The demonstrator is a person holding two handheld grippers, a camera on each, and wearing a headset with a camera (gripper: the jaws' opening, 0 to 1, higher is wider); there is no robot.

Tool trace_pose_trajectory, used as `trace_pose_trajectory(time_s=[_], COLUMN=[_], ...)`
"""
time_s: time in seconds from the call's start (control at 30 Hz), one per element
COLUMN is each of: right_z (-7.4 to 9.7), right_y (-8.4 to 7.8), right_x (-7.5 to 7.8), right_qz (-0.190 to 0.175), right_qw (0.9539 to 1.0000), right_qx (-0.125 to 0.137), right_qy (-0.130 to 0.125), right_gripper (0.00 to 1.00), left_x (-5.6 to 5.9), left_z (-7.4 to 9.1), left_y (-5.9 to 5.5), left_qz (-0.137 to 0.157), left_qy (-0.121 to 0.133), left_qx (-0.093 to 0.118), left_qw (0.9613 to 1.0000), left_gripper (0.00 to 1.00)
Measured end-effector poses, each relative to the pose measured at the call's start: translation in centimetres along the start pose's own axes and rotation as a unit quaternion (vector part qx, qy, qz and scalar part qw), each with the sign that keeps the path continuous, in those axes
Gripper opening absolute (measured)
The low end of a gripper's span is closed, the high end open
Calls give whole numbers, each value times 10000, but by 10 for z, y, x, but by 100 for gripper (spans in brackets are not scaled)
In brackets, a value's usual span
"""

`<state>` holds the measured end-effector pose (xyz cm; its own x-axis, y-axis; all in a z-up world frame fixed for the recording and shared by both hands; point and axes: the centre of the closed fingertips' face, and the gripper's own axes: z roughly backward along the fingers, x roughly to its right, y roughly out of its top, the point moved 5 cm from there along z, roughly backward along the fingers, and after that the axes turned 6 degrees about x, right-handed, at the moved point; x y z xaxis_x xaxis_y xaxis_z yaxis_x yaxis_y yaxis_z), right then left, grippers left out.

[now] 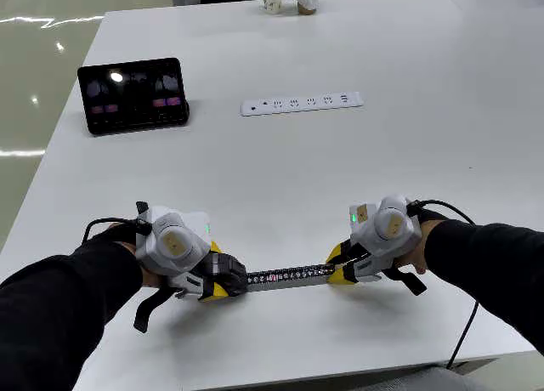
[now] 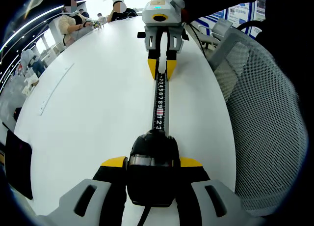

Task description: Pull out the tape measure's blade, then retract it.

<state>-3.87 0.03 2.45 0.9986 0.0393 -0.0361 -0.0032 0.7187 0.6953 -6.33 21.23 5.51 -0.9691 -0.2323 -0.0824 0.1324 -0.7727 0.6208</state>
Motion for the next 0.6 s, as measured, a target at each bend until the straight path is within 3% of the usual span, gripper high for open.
trace_pose_trajectory(time_s=[0.6], right_z=[8], right_y=[-6], right_x=[0], right_qz=[-21], right_qw=[10000], right_qx=[-19], right_qy=[-55], right_gripper=[11], left_x=[0], left_z=[0], left_y=[0], left_qz=[-1], left_qy=[6], left_qx=[7], left_qw=[10000], left_gripper=[32])
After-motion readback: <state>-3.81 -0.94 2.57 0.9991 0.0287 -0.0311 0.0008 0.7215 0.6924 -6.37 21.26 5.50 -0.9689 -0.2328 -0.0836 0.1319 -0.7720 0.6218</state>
